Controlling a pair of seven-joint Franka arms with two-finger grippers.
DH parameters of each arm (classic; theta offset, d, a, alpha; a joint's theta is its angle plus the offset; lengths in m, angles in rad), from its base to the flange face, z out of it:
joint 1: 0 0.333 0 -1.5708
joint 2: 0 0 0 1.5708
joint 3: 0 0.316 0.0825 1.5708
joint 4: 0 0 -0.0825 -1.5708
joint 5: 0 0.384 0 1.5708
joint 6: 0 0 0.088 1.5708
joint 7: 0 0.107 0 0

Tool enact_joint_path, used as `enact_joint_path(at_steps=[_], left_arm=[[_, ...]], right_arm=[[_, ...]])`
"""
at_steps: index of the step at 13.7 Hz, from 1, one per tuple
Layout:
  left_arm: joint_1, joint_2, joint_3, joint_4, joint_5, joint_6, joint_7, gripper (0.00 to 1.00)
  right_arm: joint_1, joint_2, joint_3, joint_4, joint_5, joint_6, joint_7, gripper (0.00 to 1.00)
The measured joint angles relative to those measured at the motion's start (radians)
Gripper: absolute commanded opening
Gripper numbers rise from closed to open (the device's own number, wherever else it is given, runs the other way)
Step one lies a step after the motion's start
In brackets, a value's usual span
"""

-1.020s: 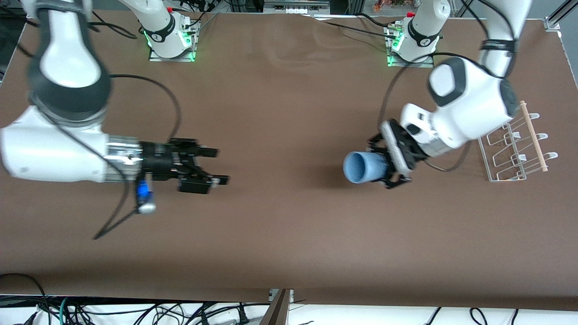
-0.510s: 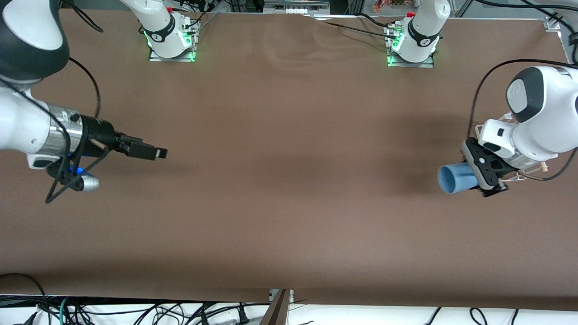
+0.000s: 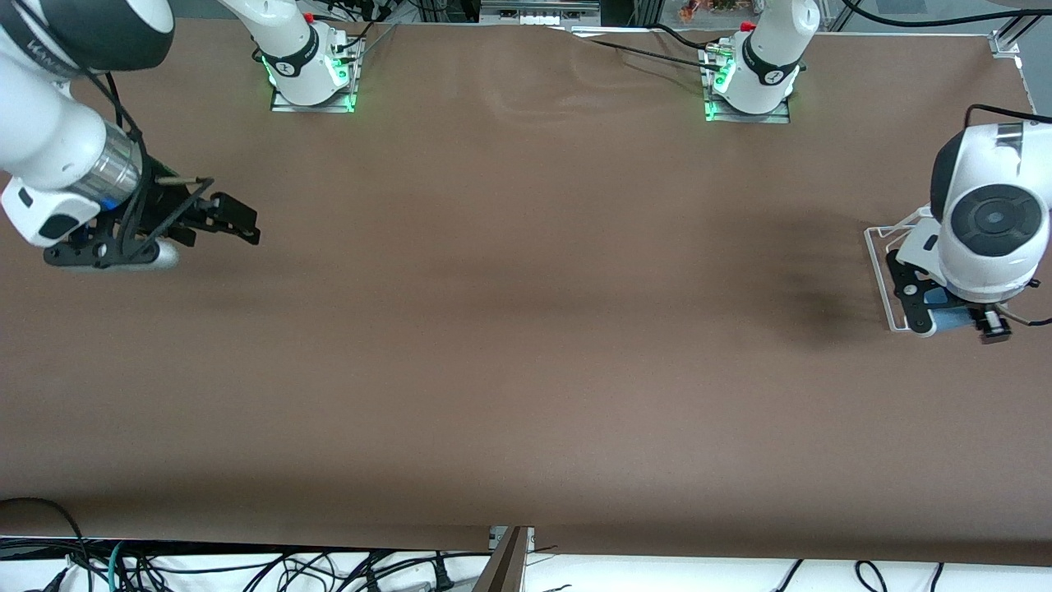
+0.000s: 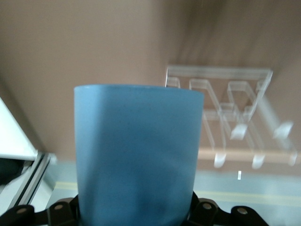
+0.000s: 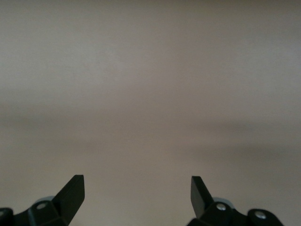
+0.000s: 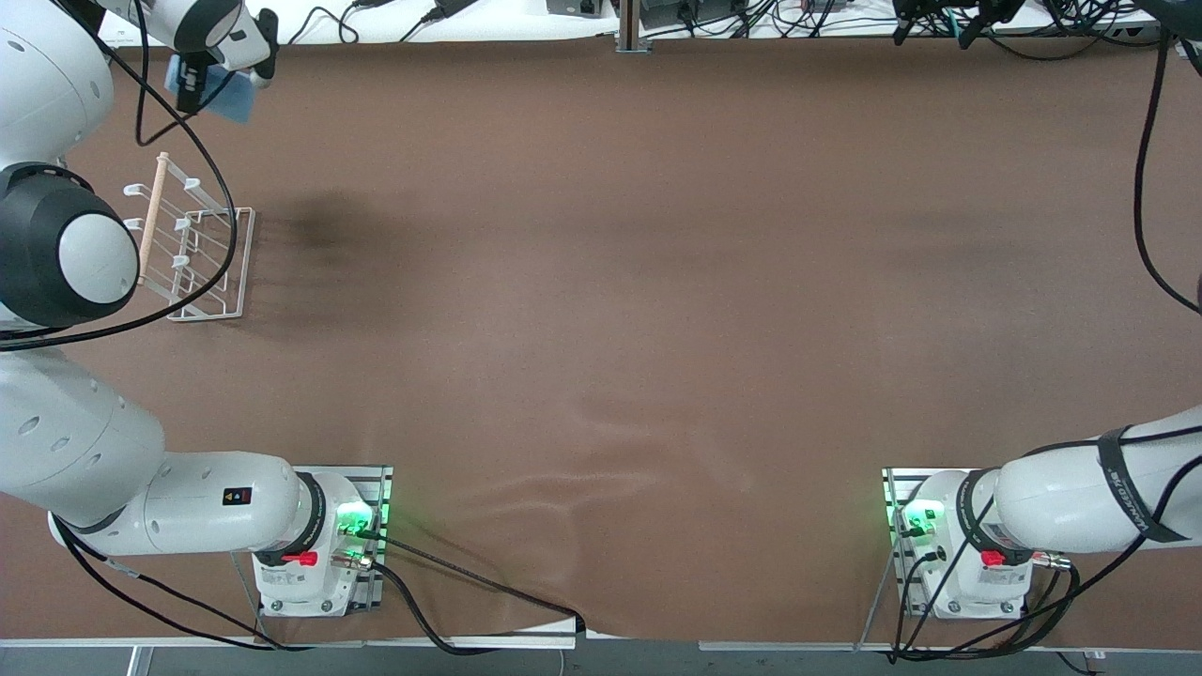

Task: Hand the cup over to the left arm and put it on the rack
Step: 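Lower the cup with the left gripper into the wire rack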

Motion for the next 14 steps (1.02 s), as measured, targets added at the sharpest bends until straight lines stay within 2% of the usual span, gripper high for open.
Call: enact_joint_path(at_steps=[2,5,7,10,14], left_arm=[[0.000,0.027,0.000,-0.026,0.160,-0.011,-0.014,0.00],[-0.003,0.068,-0.005,-0.106,0.426,-0.012,-0.108,0.00],[-0.003,0.075,-0.005,-0.157,0.517,-0.015,-0.154,0.00],[-0.003,0.075,-0.004,-0.225,0.671,-0.058,-0.164,0.00],[0.009,0.075,-0.003,-0.294,0.779,-0.071,-0.239,0.00]], right_arm=[[0.000,-0.027,-0.010,-0.024,-0.047,0.008,-0.013,1.00],[0.000,-0.026,-0.039,-0.033,-0.062,0.025,-0.020,1.00],[-0.001,-0.024,-0.069,-0.031,-0.062,0.032,-0.027,1.00],[0.003,-0.025,-0.070,-0.020,-0.063,0.035,-0.028,1.00],[0.012,-0.008,-0.066,-0.015,-0.090,0.051,-0.028,1.00]])
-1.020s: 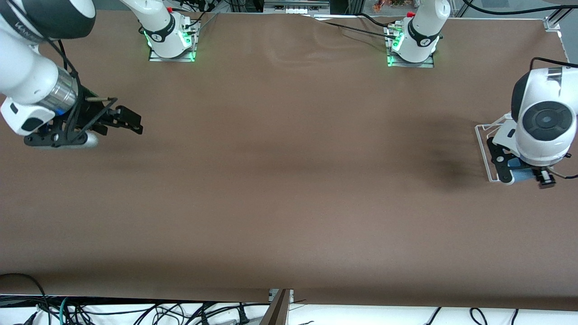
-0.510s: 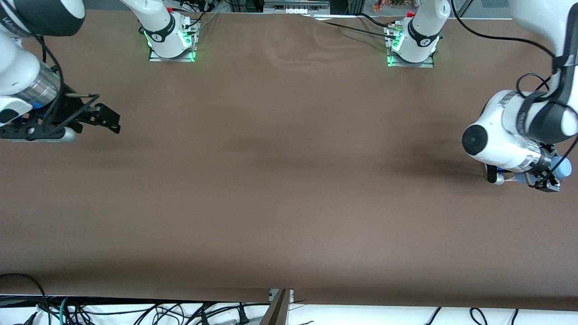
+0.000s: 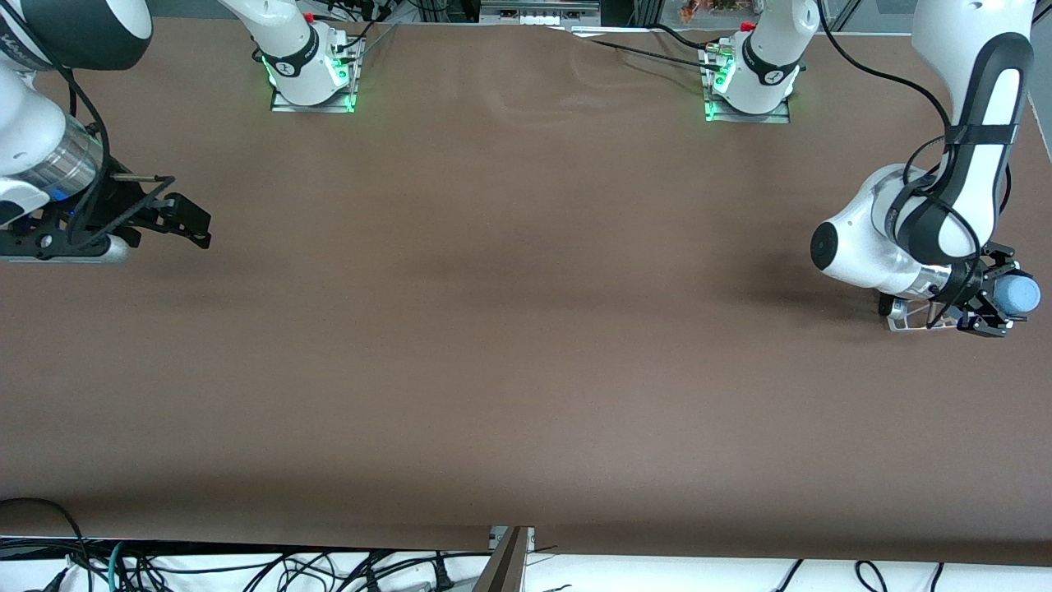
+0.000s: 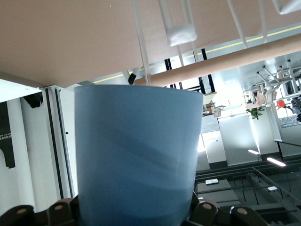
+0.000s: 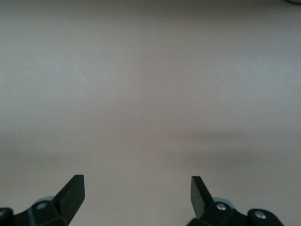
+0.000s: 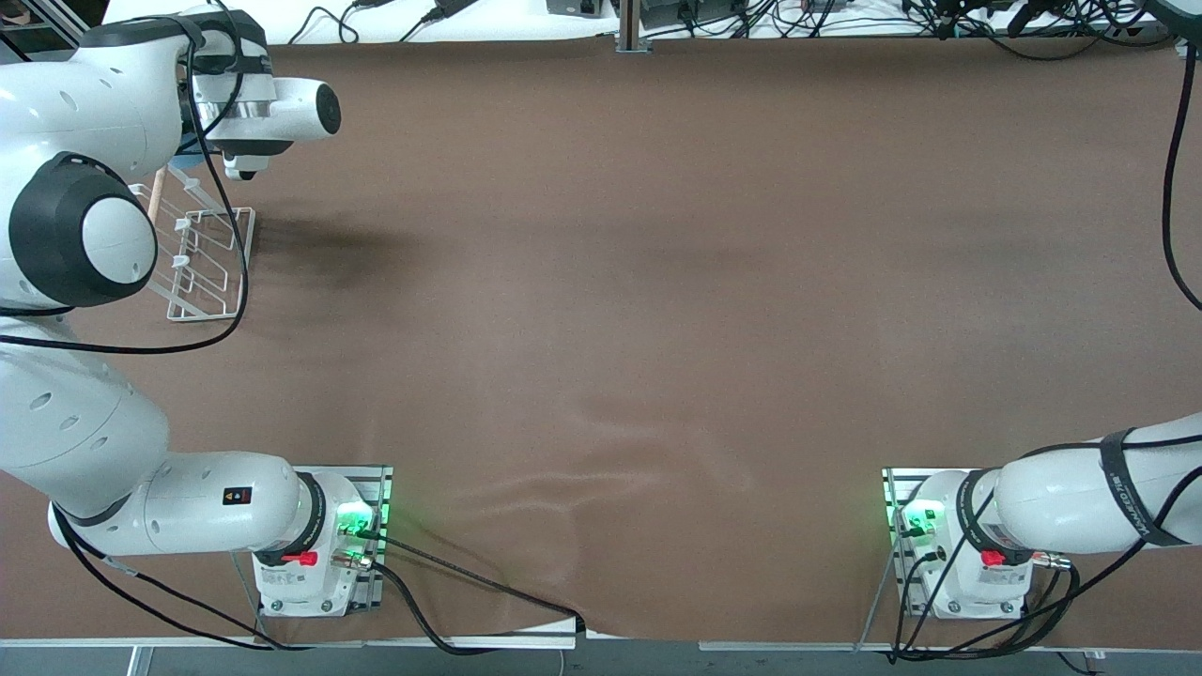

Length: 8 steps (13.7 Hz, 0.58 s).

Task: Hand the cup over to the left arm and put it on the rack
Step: 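Lower the cup with the left gripper into the wire rack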

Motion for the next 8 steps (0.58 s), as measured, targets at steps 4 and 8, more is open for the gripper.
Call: enact_joint_path(at_steps=[4,8], left_arm=[[0.023,0.004,0.001,-0.025,0.019,0.000,-0.035,0.00],[0.022,0.030,-0.002,-0.036,0.025,0.000,-0.086,0.00]], right_arm=[[0.001,0.006,0.000,0.016,-0.001,0.001,0.000,1.00],[0.022,0.008,0.002,0.018,-0.001,0.002,0.000,1.00]])
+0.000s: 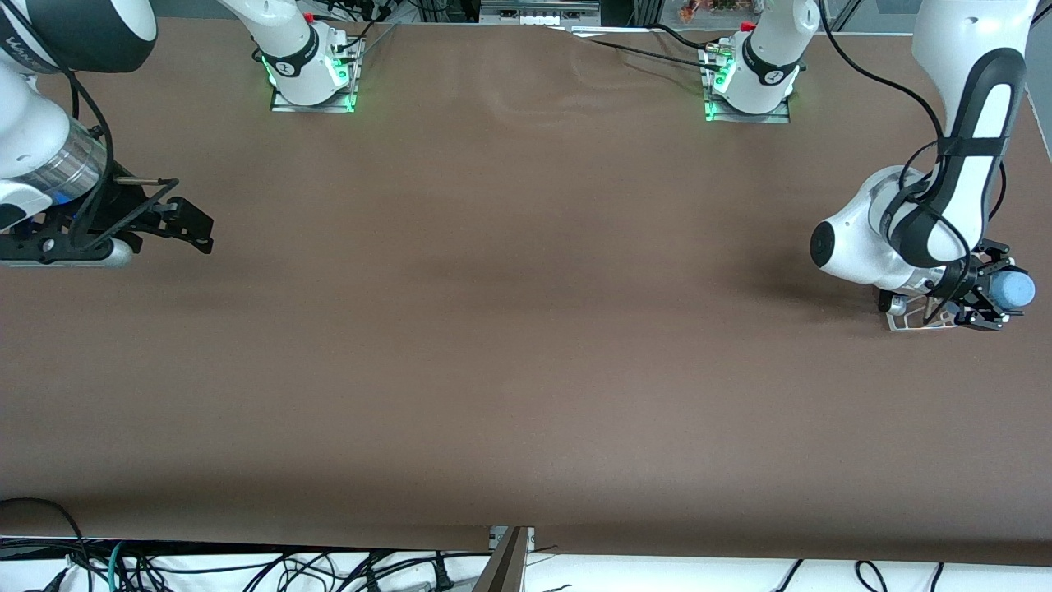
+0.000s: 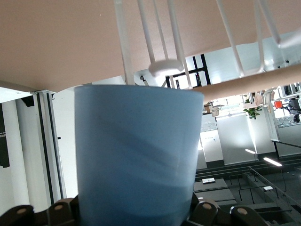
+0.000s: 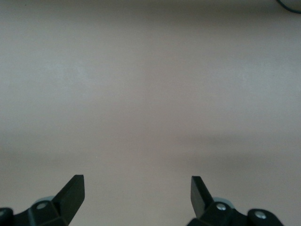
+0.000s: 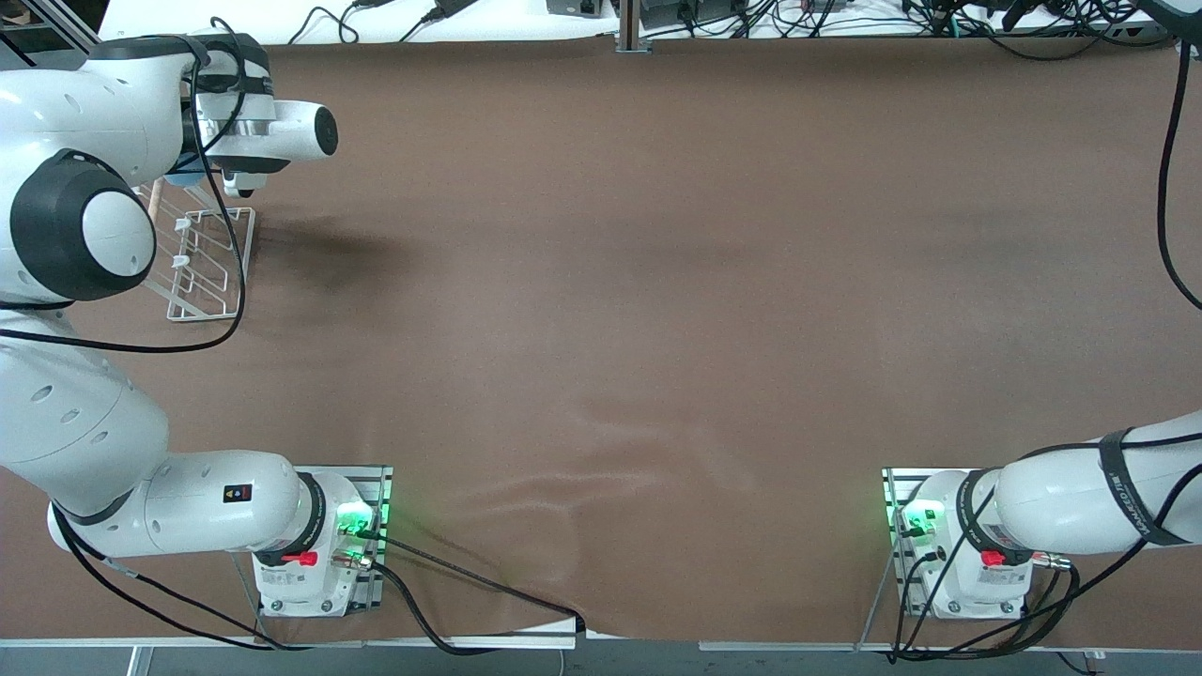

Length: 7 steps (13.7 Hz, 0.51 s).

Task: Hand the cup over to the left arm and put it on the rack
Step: 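Lower the cup with the left gripper into the wire rack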

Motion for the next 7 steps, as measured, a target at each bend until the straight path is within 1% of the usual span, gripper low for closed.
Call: enact_joint_path(at_steps=[3,6,7], left_arm=[[-0.001,0.016,-0.001,0.000,0.002,0.000,-0.020,0.00],[-0.001,0.033,-0.001,0.000,0.002,0.001,-0.044,0.00],[-0.001,0.040,-0.001,0.000,0.002,0.001,-0.053,0.06]], right_arm=[[0.037,0.000,0.001,0.014,0.000,0.000,0.002,1.00],[0.042,0.002,0.001,0.015,0.000,0.000,0.002,1.00],[0.042,0.003,0.001,0.015,0.000,0.000,0.002,1.00]])
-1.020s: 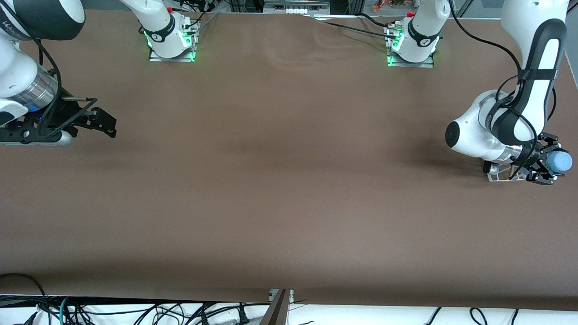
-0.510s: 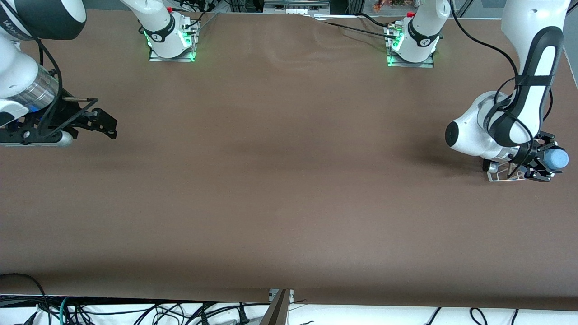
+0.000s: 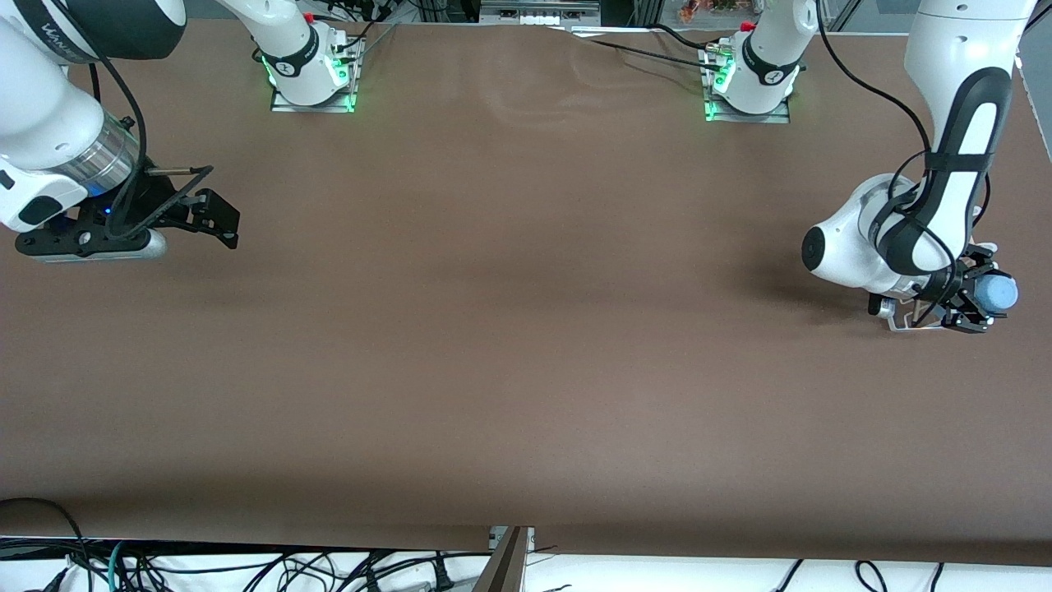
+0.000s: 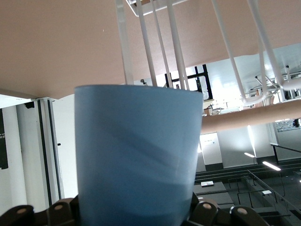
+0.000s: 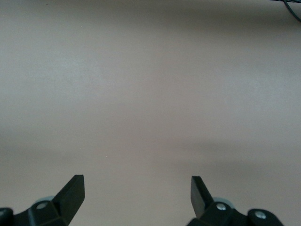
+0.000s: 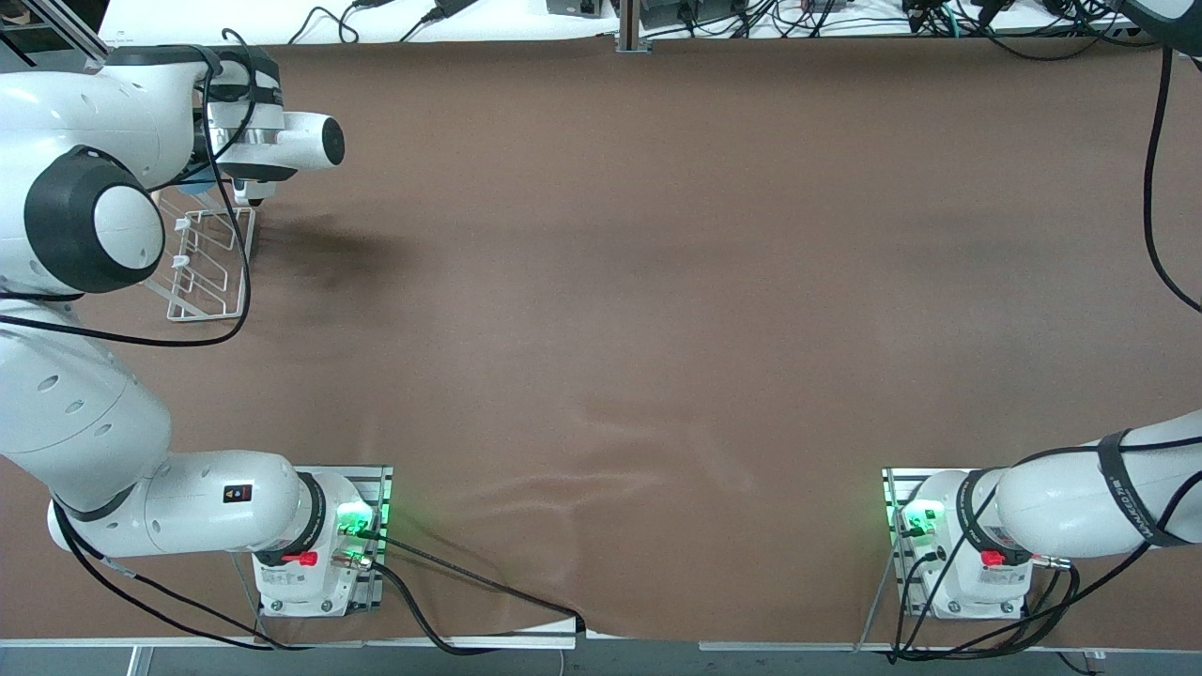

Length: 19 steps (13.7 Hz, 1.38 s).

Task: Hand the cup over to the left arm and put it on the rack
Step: 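Lower the cup with the left gripper into the wire rack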

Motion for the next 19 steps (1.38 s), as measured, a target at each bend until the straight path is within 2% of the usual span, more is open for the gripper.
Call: enact_joint_path(at_steps=[1,2,9,16,19], left_arm=[[0.000,0.007,0.000,0.001,0.000,0.000,-0.006,0.70],[0.000,0.012,0.000,0.003,0.000,0.000,-0.010,1.00],[-0.003,0.016,-0.006,0.061,-0.002,0.000,-0.018,1.00],[-0.003,-0.009,-0.007,0.098,-0.090,-0.001,-0.022,1.00],[-0.003,-0.010,-0.008,0.150,-0.231,-0.001,-0.028,1.00]], right_arm=[[0.000,0.003,0.000,0.000,0.000,0.000,0.000,1.00],[0.000,0.007,-0.001,0.000,0.000,0.000,0.000,1.00],[0.005,0.015,0.000,0.002,0.000,0.001,0.000,1.00],[0.008,0.015,0.000,0.003,0.000,0.001,0.000,1.00],[0.012,0.015,0.000,0.003,0.000,0.001,0.000,1.00]])
